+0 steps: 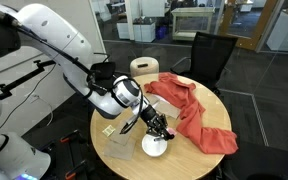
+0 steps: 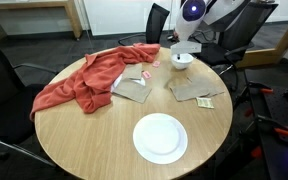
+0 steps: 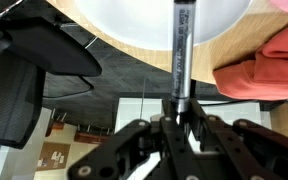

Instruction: Place the black marker in the white bowl

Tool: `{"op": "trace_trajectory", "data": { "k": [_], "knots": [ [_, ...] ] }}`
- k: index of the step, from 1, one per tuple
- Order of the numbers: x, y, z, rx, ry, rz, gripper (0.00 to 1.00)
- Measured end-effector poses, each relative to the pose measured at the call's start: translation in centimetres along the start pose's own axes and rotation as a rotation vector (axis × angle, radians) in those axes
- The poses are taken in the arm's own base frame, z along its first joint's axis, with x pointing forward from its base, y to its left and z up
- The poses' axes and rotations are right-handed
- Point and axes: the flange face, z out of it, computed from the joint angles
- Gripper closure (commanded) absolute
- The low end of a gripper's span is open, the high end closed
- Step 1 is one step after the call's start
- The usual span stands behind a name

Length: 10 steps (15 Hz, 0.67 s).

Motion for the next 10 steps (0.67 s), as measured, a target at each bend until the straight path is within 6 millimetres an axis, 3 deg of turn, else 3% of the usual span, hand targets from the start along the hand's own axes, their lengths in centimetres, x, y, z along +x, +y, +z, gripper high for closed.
{"op": "trace_trajectory", "data": {
  "k": [7, 8, 10],
  "knots": [
    [-1.2, -0.4, 0.2, -0.010, -0.011, -0.006, 0.94],
    [-1.3, -0.4, 0.3, -0.012, -0.012, -0.008, 0.55],
    [-1.5, -0.3, 0.5, -0.018, -0.011, -0.012, 0.47]
  ]
}}
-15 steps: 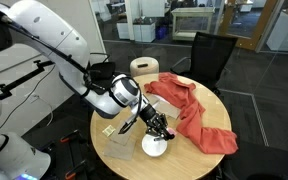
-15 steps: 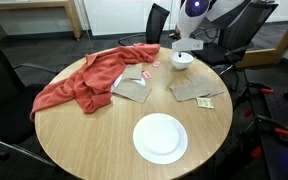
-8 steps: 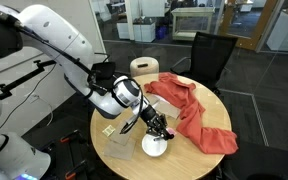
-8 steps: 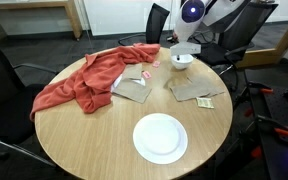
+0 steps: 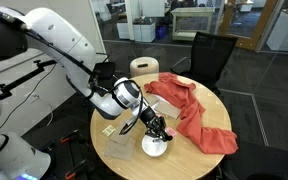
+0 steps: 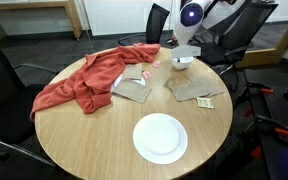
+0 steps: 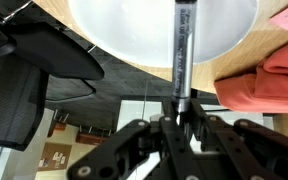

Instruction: Place the black marker in the white bowl

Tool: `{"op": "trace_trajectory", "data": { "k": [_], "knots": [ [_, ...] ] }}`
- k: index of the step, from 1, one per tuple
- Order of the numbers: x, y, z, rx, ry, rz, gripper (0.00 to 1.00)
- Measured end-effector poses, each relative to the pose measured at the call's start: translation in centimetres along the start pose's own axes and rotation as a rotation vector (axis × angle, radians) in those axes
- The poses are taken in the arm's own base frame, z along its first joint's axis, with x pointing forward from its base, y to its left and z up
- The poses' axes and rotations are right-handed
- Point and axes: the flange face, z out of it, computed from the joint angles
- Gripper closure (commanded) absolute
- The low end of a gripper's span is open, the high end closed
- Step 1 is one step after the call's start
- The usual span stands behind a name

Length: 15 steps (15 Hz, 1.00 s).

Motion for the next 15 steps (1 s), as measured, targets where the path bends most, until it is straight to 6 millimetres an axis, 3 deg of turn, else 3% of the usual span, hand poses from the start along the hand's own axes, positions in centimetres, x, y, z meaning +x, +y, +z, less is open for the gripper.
{"op": "trace_trajectory", "data": {
  "k": [6, 15],
  "knots": [
    [-0.2, -0.1, 0.0, -0.007, 0.006, -0.004, 0.02],
    [1.2, -1.1, -2.4, 0.033, 0.048, -0.003, 0.00]
  ]
}}
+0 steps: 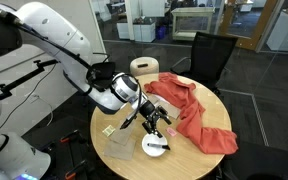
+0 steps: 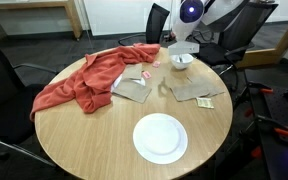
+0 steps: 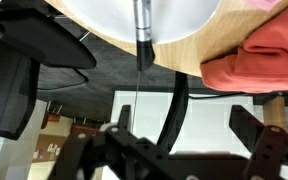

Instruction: Place the black marker in the white bowl

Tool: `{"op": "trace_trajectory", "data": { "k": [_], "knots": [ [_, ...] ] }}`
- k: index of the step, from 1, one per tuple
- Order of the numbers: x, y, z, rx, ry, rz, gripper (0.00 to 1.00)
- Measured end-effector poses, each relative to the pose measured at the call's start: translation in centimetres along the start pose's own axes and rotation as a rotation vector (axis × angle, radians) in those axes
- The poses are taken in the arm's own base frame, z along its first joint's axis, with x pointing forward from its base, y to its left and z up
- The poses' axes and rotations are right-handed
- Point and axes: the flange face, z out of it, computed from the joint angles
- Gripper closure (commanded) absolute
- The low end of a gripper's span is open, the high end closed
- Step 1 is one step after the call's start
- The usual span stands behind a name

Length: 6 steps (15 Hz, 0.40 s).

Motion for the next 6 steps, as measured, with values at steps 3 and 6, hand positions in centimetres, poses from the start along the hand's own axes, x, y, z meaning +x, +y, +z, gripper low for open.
{"op": "trace_trajectory", "data": {
  "k": [3, 6],
  "knots": [
    [0.9, -0.2, -1.2, 0.024, 0.019, 0.013, 0.00],
    [1.4, 0.0, -2.1, 0.037, 0.025, 0.018, 0.00]
  ]
}}
